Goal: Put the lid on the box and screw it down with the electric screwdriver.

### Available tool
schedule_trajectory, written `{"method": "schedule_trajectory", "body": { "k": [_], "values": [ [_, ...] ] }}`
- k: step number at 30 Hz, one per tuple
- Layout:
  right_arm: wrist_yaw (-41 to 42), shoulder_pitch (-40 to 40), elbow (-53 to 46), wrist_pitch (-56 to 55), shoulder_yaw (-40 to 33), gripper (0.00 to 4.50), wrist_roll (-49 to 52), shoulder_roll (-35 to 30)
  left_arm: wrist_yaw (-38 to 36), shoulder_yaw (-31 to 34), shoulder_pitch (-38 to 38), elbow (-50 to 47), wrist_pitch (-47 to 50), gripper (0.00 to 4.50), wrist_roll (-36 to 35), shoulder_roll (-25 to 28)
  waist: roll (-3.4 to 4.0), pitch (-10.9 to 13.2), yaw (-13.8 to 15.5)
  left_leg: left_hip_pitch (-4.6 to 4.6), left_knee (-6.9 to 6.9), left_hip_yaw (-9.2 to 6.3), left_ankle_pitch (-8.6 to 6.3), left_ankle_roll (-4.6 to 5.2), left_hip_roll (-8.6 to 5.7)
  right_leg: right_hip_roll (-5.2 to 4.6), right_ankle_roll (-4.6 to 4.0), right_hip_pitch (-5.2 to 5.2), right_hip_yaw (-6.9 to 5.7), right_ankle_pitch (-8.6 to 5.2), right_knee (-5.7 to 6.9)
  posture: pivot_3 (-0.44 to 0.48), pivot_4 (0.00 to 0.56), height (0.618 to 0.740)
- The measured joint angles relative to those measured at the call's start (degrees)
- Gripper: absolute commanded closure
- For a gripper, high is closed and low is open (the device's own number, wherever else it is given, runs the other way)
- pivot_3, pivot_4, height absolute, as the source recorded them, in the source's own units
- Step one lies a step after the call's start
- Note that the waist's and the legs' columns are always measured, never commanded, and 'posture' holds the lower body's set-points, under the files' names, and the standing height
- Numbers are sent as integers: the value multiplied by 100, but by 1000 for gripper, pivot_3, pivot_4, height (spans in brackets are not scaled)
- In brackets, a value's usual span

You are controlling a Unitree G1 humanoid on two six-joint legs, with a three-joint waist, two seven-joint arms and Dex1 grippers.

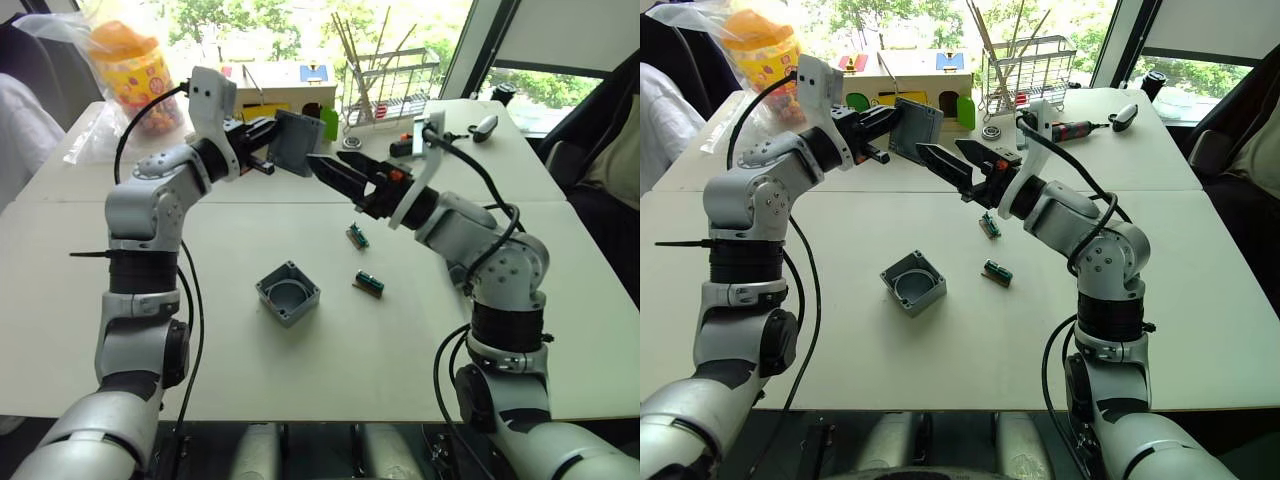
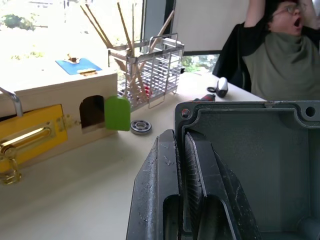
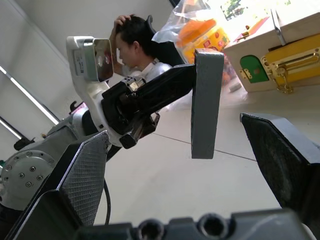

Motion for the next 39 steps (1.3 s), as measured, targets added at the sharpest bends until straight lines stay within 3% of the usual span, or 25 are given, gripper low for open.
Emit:
{"method": "schedule_trajectory", "body": {
  "k": [8,14,18,33,34,36,39],
  "values": [
    [-40,0,182,-58,-5,0,-27,-1,-163,-80,116,-307,109,4463,-164,-8,0,0,-61,0,-2,-1,0,0,3,6,0,-1,0,0,0,0,150,736],
    [-58,0,309,-141,-75,2373,-25,2,-215,-177,242,-328,169,4500,-232,4,0,0,-52,0,-1,0,0,0,3,5,0,0,1,0,-2,0,150,736],
    [-127,4,365,-170,-98,4289,-98,-11,-174,-158,240,-360,167,4500,-253,14,0,0,-56,0,-1,-1,0,0,6,6,0,-1,1,0,-3,0,150,736],
    [-137,5,367,-221,-59,4349,-199,71,-94,-152,241,-399,232,4500,-284,47,1,0,-55,0,-2,0,0,0,4,5,0,-2,2,0,-4,0,150,736],
    [-139,5,367,-221,-55,4349,-211,76,-99,-138,241,-399,260,3765,-300,51,1,0,-55,0,-2,0,0,0,4,5,0,-2,2,0,-4,0,150,736],
    [-134,19,367,-225,-51,4349,-241,93,-205,-119,243,-437,321,3030,-426,73,1,0,-55,0,-2,0,0,0,4,5,0,-2,2,0,-4,0,150,736],
    [-116,18,367,-253,-16,4349,-244,139,-344,-120,246,-513,342,1481,-582,111,1,0,-56,0,-3,-1,0,0,4,5,0,-2,2,0,-6,0,150,736]
  ]
}}
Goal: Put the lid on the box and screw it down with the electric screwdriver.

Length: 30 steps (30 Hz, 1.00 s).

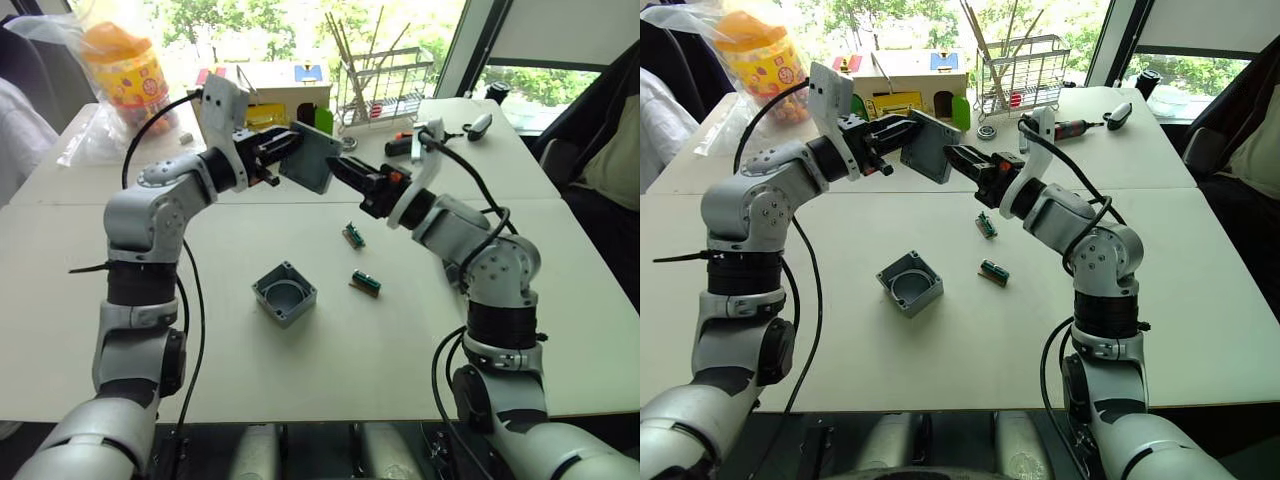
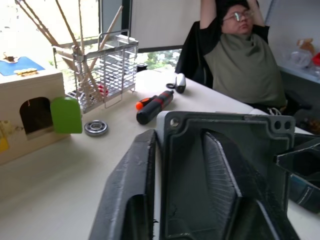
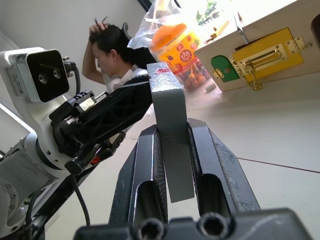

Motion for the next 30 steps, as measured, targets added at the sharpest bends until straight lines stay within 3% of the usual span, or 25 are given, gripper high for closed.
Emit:
{"method": "schedule_trajectory", "body": {
  "k": [3,7,11,15,22,25,30],
  "values": [
    [10,-1,-1,-15,38,4349,-26,-2,-168,62,120,-163,166,48,-230,220,0,0,-7,0,-4,0,0,0,0,0,0,-1,0,0,0,0,150,736],
    [28,19,-18,-125,82,4349,-238,-112,-591,306,438,-477,765,13,-872,670,0,0,-18,0,-9,0,0,0,3,3,0,-4,0,0,1,0,150,736],
    [48,263,-350,-577,348,4349,-904,-449,-768,829,507,-184,1151,13,-1352,1093,1,0,5,0,-7,0,0,0,1,1,0,-3,0,0,-7,0,150,736],
    [93,998,-1301,-1606,1206,4349,-2405,-1190,-892,1127,686,541,1159,1225,-1361,1479,1,1,5,0,-10,0,0,1,-12,1,0,-2,0,0,-13,0,150,736],
    [93,2144,-2051,-3831,3153,4349,-5576,-2249,-1192,771,774,867,1081,4467,-1245,1440,-1,1,21,0,-3,-1,0,0,-18,4,0,0,0,0,-12,0,150,736],
    [-19,2566,-2014,-4563,3741,4349,-7038,-2514,-1318,571,746,912,1074,4467,-1174,1434,-1,1,17,0,-1,-1,0,-1,-19,7,0,0,1,0,-11,0,150,736],
    [-50,2995,-2049,-5256,4049,4349,-8115,-2419,-1710,95,766,857,1036,4467,-1005,1495,-2,1,15,1,0,-2,2,-3,-15,11,0,2,1,0,-9,0,150,736]
  ]
}}
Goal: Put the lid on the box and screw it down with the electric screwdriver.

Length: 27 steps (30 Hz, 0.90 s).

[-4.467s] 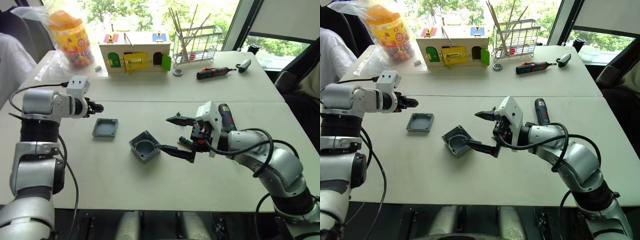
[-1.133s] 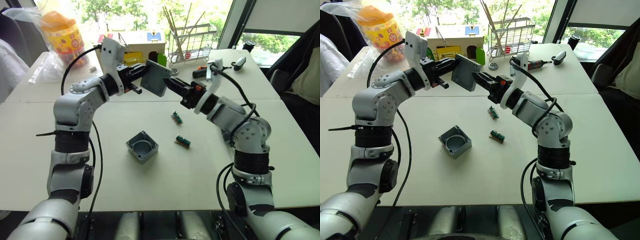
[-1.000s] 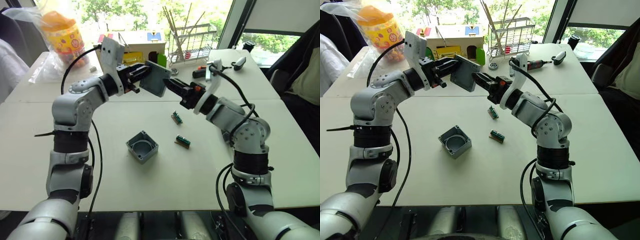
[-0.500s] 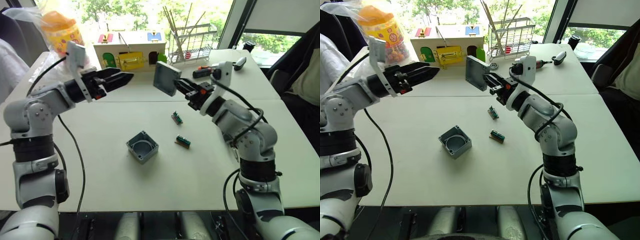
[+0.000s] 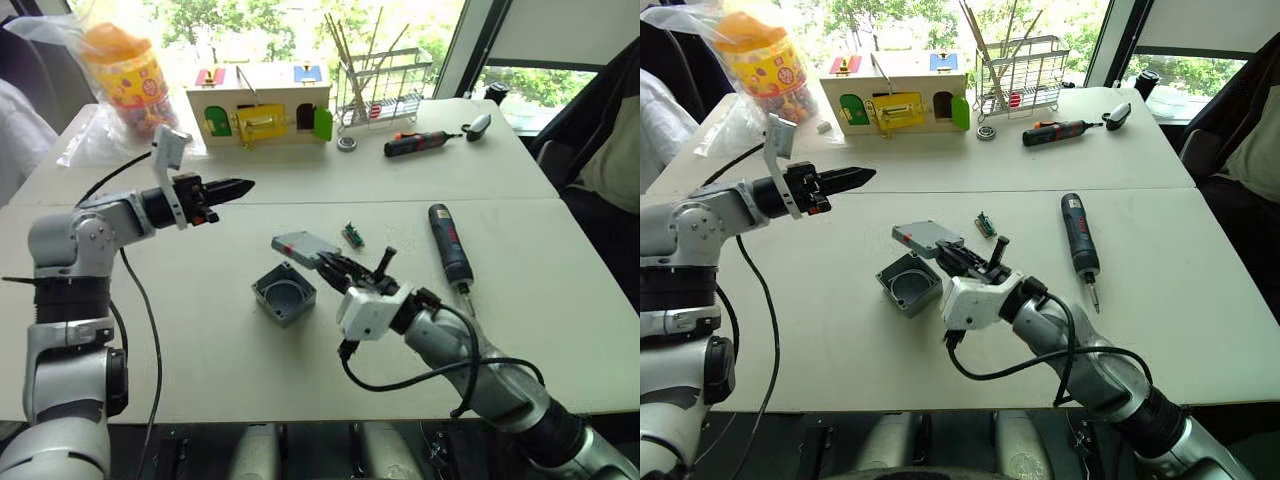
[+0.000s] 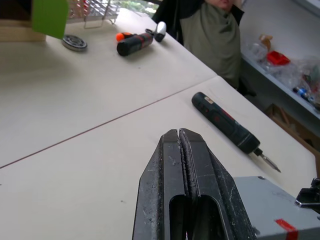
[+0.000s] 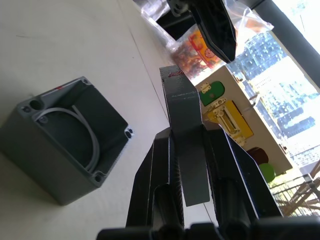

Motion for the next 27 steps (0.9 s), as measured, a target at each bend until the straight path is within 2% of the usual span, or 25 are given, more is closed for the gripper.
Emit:
{"method": "schedule_trajectory", "body": {
  "k": [6,12,27],
  "values": [
    [66,135,46,-323,50,4349,-674,374,-881,-904,229,-646,-98,4467,198,244,0,0,12,1,0,-3,2,-4,4,3,-1,4,1,-1,1,0,150,736],
    [194,101,420,-607,136,4349,-1198,662,-1589,-1464,185,-587,-380,4467,498,462,0,0,12,4,2,-2,2,-4,2,4,-1,7,0,-1,2,0,150,736],
    [-35,367,768,-937,159,4349,-2395,1004,-2230,-2072,105,-107,-1286,4467,1485,430,0,0,12,7,2,-2,2,-4,2,6,-2,9,0,-1,3,0,150,736]
  ]
}}
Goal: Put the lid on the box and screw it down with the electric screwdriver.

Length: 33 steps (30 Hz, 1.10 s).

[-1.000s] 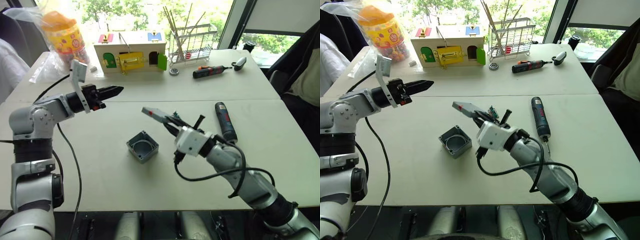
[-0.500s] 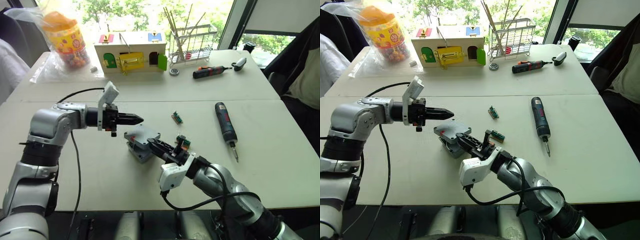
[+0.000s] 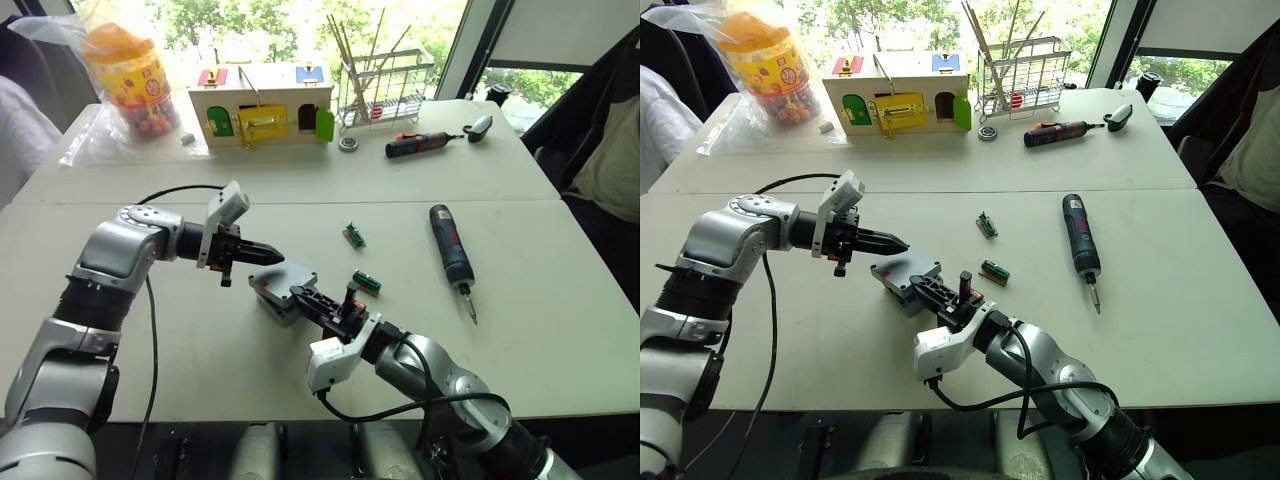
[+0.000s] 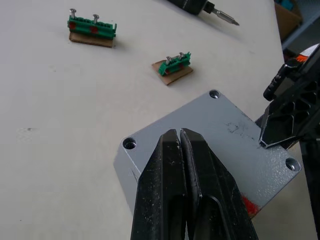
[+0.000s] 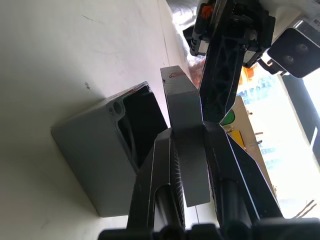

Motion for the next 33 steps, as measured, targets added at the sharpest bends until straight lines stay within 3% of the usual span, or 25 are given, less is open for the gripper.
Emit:
{"method": "schedule_trajectory", "body": {
  "k": [6,11,15,18,33],
  "values": [
    [-73,32,105,-137,-45,4349,-69,34,-98,-158,27,6,-444,4467,345,-14,0,-1,0,19,-1,-1,-2,3,0,0,0,23,0,0,-5,0,150,736],
    [-87,174,246,-284,-46,2069,-61,29,-101,-200,175,3,-867,4500,550,-65,-1,-7,-1,28,-1,-2,-7,13,1,0,-1,35,-1,-1,-6,0,150,736],
    [-140,172,210,-408,-134,400,-62,20,-81,-270,238,-4,-1150,4500,743,-115,-3,-12,-1,108,-9,0,-31,54,2,2,-9,111,0,-6,-10,0,150,736],
    [-45,259,320,-472,-121,400,-67,-64,-71,-304,276,8,-1328,4500,846,-192,-3,-13,15,151,-9,-4,-40,70,4,9,-19,159,-6,-14,-19,0,150,736],
    [68,476,232,-712,-449,400,150,-185,62,-289,273,213,-1804,4500,1049,-409,-3,-15,123,158,-7,-9,-41,72,6,8,-19,167,-6,-14,-19,0,150,736]
  ]
}}
